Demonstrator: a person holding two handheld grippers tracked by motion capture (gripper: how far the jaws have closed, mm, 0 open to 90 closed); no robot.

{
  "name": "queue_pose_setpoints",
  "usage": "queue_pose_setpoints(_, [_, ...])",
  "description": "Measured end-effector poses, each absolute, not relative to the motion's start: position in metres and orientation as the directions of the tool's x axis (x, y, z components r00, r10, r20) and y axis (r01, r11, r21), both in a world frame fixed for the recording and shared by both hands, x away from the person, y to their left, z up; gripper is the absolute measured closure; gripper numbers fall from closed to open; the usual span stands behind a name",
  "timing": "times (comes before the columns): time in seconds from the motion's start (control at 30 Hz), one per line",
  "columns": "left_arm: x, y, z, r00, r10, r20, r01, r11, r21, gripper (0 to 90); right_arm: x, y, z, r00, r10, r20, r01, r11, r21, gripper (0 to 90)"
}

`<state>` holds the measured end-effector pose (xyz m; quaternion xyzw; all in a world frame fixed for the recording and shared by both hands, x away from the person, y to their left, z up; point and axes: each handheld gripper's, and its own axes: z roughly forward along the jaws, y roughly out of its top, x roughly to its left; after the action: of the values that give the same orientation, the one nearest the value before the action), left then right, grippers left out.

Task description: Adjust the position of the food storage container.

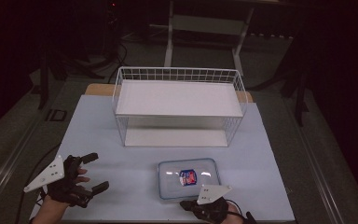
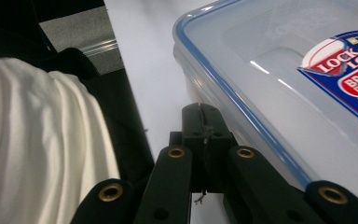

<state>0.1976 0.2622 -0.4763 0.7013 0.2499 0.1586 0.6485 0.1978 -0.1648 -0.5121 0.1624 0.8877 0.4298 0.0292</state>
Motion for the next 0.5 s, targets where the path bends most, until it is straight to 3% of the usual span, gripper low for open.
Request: queue_pose_setpoints(0.5, [0.197,0.262,-0.477,0.827,0.553,-0.1,0.146,-0.039,0.988,0.0,0.222,-0.159,-0.511,-0.949,0.311,0.039,0.224,0.583,0.781,90.0])
